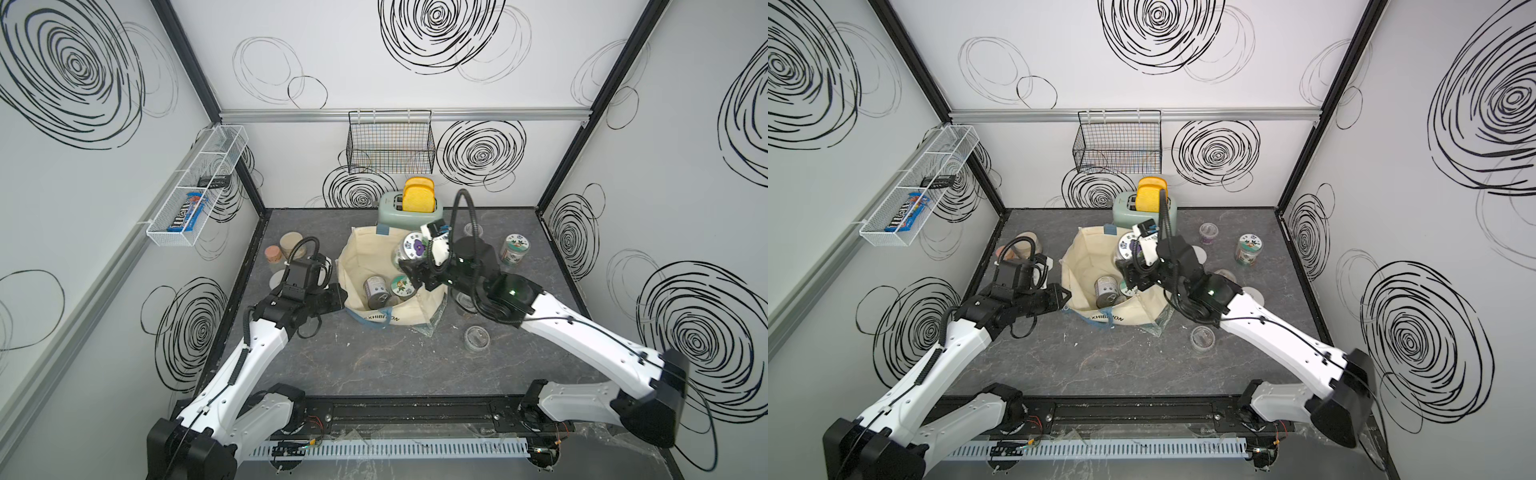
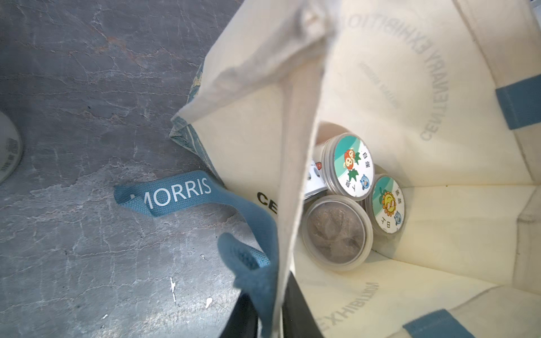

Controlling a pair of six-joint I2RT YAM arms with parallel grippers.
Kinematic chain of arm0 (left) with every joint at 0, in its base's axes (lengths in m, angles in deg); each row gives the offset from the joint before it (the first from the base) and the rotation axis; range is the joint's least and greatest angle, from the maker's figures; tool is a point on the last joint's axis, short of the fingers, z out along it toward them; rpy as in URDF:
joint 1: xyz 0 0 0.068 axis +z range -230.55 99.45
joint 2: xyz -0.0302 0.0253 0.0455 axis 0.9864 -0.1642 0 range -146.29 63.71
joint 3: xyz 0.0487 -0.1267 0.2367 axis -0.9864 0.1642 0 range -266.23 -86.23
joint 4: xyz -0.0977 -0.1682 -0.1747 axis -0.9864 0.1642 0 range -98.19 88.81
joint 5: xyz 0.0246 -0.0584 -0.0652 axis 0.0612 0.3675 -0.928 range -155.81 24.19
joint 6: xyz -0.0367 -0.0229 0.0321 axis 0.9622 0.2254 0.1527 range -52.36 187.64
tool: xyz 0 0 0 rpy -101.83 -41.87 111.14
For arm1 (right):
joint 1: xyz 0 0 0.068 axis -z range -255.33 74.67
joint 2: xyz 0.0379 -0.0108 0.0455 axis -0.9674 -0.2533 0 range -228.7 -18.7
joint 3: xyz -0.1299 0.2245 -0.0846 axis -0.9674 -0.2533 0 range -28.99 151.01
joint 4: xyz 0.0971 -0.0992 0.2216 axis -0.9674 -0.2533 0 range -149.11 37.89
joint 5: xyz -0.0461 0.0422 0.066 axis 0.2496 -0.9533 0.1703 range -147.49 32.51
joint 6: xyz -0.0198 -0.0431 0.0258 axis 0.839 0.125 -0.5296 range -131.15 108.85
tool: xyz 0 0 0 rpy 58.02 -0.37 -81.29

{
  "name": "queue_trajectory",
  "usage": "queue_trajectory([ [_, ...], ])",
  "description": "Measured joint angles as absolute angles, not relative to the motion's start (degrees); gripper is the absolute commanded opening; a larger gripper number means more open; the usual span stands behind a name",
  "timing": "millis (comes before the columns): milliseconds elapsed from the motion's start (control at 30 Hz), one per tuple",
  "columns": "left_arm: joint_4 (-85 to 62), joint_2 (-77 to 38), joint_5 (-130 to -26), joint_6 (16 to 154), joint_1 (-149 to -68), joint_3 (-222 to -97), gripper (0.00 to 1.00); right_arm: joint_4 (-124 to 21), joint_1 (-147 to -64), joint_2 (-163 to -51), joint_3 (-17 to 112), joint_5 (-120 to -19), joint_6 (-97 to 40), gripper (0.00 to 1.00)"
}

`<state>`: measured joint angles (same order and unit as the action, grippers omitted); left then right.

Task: Take out the seed jars from the canvas bag
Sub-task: Place the seed jar at the center of the board.

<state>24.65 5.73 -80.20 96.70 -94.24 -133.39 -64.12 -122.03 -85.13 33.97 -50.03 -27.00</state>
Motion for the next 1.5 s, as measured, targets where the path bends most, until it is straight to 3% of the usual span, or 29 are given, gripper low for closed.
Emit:
queue_trajectory([
  [267, 24.2, 4.6, -80.8, 95.9, -94.0, -133.4, 0.2, -78.1, -110.1, -65.6, 20.1, -33.3, -40.9, 0.64],
  [567, 24.0, 3.7, -81.2, 94.9, -93.9, -133.6, 0.2, -89.3, -103.9, -58.8, 9.9, -25.6, -58.9, 0.62],
  [1100, 23.8, 3.2, -81.4, 94.2, -93.9, -133.8, 0.2, -96.3, -104.0, -52.9, 5.2, -26.2, -74.4, 0.59],
  [1500, 23.8, 3.2, -81.4, 94.2, -93.9, -133.8, 0.2, -102.5, -112.3, -52.6, 4.3, -26.9, -80.7, 0.59],
])
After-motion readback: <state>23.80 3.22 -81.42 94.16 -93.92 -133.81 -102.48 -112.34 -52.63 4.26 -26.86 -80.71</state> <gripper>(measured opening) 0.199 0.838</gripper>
